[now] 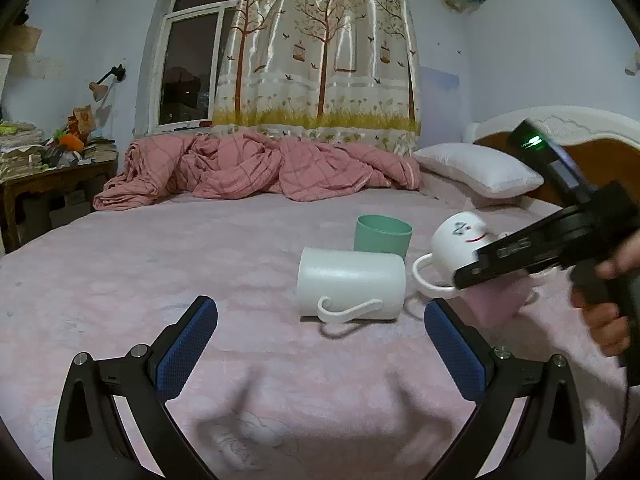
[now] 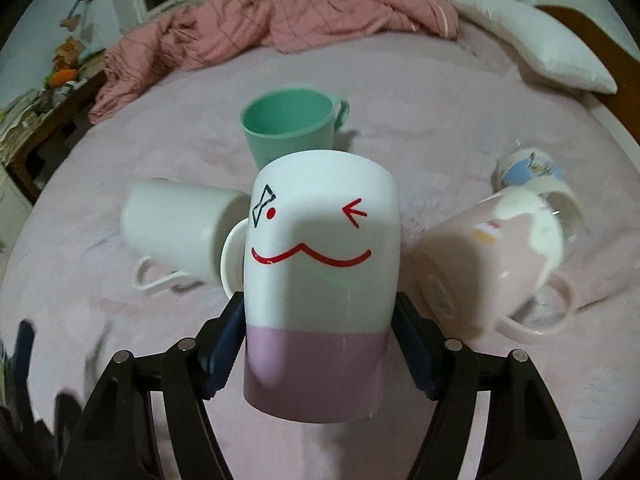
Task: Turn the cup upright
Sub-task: 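Lift the face mug off the bed with the right tool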
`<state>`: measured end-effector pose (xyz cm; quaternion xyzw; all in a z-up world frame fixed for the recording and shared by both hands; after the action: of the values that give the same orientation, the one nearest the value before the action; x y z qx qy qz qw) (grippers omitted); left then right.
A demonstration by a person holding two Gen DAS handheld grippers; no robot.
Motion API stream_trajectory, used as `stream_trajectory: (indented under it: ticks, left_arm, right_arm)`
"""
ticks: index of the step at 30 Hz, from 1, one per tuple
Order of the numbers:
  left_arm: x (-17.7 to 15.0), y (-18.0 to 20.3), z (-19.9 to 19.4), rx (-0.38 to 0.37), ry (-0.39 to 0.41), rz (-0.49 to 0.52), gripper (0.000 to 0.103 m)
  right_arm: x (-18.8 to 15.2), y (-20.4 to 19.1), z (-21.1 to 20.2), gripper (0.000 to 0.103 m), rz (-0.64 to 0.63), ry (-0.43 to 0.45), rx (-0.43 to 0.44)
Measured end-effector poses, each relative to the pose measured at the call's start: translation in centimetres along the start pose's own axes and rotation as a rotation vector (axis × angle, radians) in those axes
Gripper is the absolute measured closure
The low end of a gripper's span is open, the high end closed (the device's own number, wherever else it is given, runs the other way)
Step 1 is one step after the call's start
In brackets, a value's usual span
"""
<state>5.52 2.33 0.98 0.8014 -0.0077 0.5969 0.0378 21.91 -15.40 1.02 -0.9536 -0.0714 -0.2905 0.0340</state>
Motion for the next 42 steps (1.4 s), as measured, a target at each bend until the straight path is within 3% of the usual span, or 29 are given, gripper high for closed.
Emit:
stream_trajectory:
  ticks: [10,20,27,29,36,42]
  left_arm:
    - [1.1,-1.0,-2.6,-0.002,0.034,-0.031,0.0]
    - [1.9,0.2,-4.8,0.006,0.091,0.04,0.0]
    - [1.8,0.7,-4.8,-0.002,0.091,0.048,0.0]
    - [1.7,0.8,-4.8,0.001,0.089,0.054,0.0]
    - [1.3,1.4,-4.3,-0.008,0.049,0.034,0.0]
    - [0.9,2.5,-4.5,-0.01,0.009,0.022,0.0]
  right_arm:
    - [-3.8,0.8,-6.7,0.03,-0.016,-0.035,0.092]
    - [-8.2,1.2,-1.7,0.03,0.029,-0.132,0.108]
    - [-8.5,0.5,-2.4,0.029,-0.018,-0.076,0.095]
    - [-8.9,1.5,-3.4,0.015,-0.028,-0.031,0.083]
    - [-10.3,4.0,-8.0,0.014,-0.033,0.128,0.049]
    - [-11.5,7.6,-9.4,0.014,-0.026,0.261,-0.031]
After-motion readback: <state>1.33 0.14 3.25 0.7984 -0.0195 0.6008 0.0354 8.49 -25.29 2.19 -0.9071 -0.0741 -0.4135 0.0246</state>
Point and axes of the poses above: each gripper's, at about its wrist camera, not at the fingertips, and z roughly the way its jaws point, y to its right, x to its top, the point moved 1 cm from there along z, roughly the way its jaws point, and after that the axes turned 4 degrees about -x, right-handed, at the moved point
